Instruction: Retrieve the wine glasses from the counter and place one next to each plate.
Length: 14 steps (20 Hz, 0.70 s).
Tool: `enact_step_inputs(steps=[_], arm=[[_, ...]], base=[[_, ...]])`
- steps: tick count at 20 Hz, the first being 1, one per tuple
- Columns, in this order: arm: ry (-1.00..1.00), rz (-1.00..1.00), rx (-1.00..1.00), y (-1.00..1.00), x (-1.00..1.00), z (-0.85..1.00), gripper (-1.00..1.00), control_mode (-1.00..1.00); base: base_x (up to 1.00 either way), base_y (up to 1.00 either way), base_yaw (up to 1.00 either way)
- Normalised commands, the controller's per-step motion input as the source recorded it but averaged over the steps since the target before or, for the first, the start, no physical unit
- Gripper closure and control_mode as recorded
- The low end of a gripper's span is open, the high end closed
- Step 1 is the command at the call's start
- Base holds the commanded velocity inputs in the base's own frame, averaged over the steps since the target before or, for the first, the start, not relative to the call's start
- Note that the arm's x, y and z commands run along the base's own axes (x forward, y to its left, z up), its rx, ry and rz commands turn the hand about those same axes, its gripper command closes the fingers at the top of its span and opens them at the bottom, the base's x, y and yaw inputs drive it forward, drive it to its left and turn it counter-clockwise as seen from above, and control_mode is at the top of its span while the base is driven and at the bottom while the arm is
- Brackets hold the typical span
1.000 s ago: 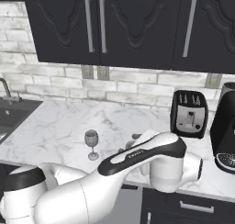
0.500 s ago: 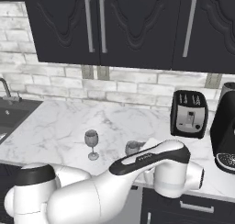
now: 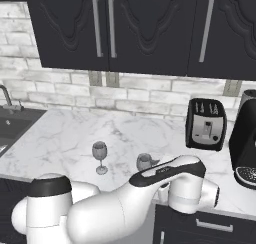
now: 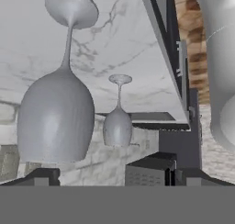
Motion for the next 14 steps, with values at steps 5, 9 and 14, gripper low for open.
enact_step_inputs(steps=[5,9,14], arm=[[0.0,0.0,0.05,-0.26,0.06,-0.25,-1.0,-1.0],[0.0,0.0,0.06,-0.25,0.03,-0.19,-1.0,-1.0],[0.0,0.0,0.01,-0.05,0.08,-0.19,-1.0,-1.0]], base=[[0.0,0.0,0.0],[0.0,0.0,0.0],[0.0,0.0,0.0]])
